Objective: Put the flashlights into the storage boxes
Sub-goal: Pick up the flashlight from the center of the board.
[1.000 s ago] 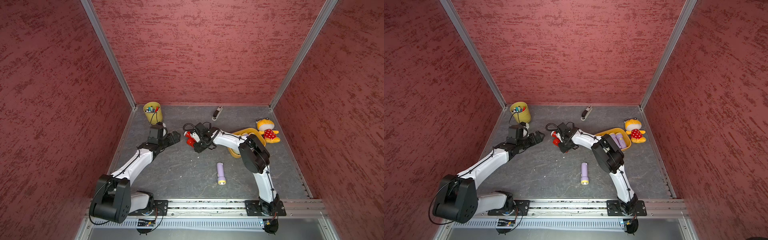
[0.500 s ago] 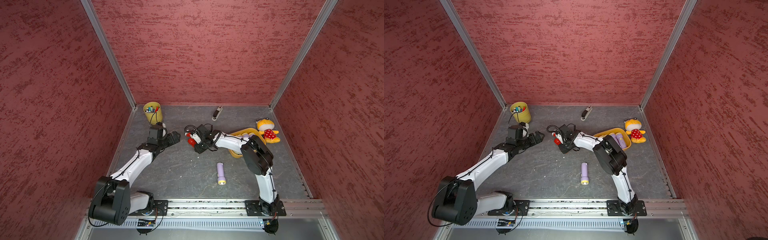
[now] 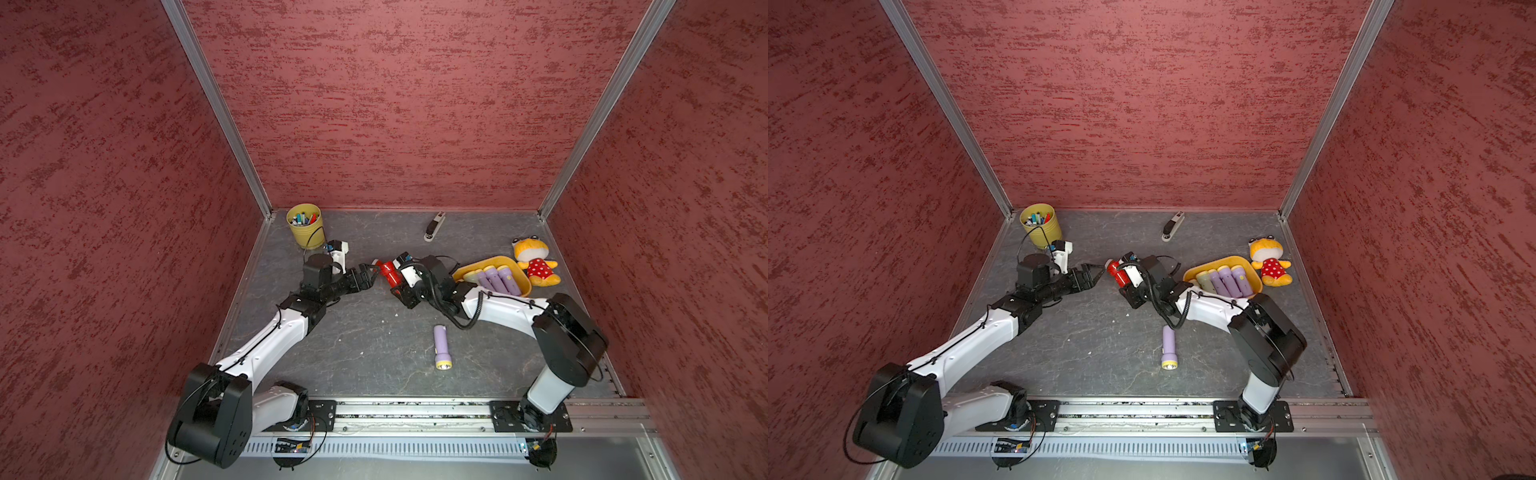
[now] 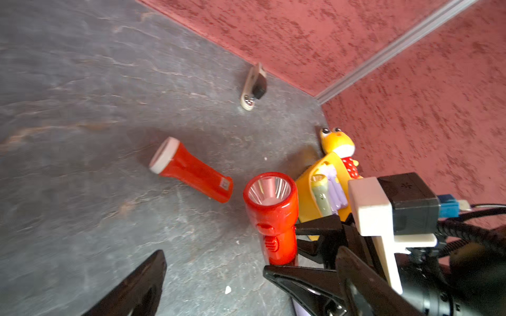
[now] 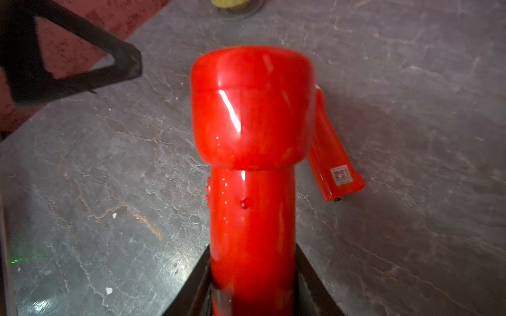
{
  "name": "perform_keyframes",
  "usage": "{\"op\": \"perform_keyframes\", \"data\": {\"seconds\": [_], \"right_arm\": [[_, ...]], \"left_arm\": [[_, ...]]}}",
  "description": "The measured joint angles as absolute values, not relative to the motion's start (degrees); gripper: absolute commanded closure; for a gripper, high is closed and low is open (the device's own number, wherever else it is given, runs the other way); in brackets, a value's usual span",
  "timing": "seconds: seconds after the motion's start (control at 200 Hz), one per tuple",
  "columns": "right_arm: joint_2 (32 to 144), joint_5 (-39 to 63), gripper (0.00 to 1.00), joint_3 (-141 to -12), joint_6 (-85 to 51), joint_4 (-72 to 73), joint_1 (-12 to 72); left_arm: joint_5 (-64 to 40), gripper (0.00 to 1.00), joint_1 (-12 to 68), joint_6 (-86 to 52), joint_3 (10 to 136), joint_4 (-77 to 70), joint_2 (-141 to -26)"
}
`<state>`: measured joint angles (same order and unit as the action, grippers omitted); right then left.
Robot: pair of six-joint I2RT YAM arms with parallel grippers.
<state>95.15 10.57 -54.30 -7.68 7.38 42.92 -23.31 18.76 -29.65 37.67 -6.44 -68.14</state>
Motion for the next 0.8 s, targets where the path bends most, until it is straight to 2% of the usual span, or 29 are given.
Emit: {"op": "perform_keyframes", "data": {"seconds": [0.145,0.446,0.802], "right_arm": [[91.07,10.76,0.68,-49.36,-8.21,14.15,42.85],[90.19,12.62,0.68,-48.97,-8.67,18.39,42.85],[89.86,15.07,0.67,-48.86,-8.78,19.84,42.85]], "left_arm": [[-26.70,0.05,20.53,-30.41,37.43,-13.17,-68.71],[-29.54,0.10,21.96,-34.11,37.82,-22.68,-74.06],[-29.50,0.31,22.76,-35.11,38.26,-27.05,-75.88]]}}
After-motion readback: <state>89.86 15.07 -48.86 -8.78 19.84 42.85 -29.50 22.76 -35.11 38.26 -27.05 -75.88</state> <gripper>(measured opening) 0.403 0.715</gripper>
